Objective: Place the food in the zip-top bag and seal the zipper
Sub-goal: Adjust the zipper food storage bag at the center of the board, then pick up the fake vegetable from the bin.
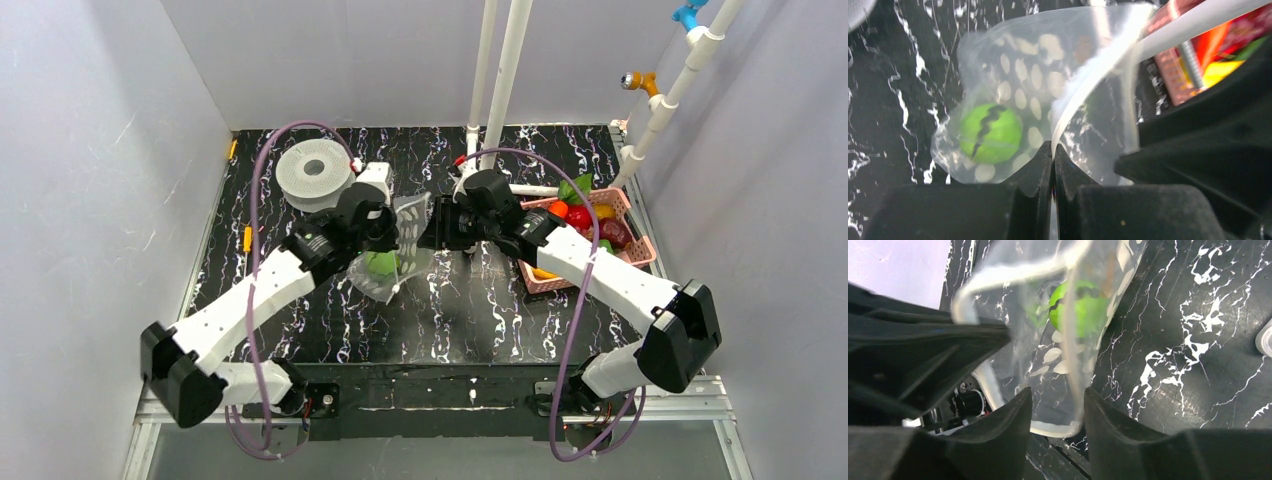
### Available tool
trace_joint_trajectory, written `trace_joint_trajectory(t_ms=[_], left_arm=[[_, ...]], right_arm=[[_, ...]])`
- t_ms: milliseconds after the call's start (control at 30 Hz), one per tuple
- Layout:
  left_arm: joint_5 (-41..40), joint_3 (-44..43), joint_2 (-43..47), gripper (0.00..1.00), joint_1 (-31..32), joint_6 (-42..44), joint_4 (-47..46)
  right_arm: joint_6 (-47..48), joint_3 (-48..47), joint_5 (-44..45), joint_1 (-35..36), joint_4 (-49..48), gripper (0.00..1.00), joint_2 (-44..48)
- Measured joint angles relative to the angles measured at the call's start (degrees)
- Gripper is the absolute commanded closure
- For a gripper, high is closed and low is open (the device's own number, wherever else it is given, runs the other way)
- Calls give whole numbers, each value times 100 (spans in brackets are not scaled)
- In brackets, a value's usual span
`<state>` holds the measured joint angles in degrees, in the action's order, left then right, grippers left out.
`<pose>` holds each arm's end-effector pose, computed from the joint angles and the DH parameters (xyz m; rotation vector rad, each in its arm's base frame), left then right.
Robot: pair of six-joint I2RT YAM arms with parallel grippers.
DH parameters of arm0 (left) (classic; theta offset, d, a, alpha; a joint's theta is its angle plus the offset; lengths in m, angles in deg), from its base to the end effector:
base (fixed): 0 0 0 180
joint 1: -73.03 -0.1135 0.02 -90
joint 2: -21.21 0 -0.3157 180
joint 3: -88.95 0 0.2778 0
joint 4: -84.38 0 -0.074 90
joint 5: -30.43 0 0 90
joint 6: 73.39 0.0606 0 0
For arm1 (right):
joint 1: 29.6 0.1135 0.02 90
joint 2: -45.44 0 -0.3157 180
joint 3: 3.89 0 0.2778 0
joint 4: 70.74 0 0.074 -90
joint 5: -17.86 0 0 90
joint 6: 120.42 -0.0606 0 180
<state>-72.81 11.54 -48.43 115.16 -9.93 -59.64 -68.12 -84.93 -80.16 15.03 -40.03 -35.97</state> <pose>0.2337 -0.1927 0.3842 0.1392 2.0827 -0.5032 0.2541 0.2627 0.3547 -0.2272 2.2630 0.9649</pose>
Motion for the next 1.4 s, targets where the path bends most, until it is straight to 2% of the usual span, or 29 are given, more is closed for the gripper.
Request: trace_joint_trajectory(t_ms=[100,367,467,567,667,767,833,1000,1167,1233,1400], left_arm=[[4,-132,-378,100,0,-105,340],[-2,-152,-266,100,-7,-184,532],[-2,-152,-204,100,-7,-179,530],[2,-152,-171,100,-7,-177,527],[12,-150,-167,100,-7,-168,525],[23,-152,-167,100,-7,-160,525],[29,-152,-167,100,-7,-156,525],[48,-152,-167,100,-8,-152,523],[66,-152,-167,100,-13,-134,520],[85,-152,-167,100,-16,-131,520],[184,-151,-167,100,-17,-118,518]], right_arm=[[62,-40,-31,-22,240,33,105],[254,114,301,-42,822,25,1447],[262,434,769,-42,954,20,2120],[148,809,1439,-148,1233,20,2684],[-80,1115,2065,-543,1501,21,3039],[-252,1493,2374,-1363,1589,12,3317],[-283,1664,2456,-1943,1605,11,3369],[-230,1703,2098,-3060,1414,8,2875],[-180,1535,1156,-3934,1181,5,1580],[-129,1425,891,-4041,1133,8,1005],[-93,1308,421,-4050,991,16,285]])
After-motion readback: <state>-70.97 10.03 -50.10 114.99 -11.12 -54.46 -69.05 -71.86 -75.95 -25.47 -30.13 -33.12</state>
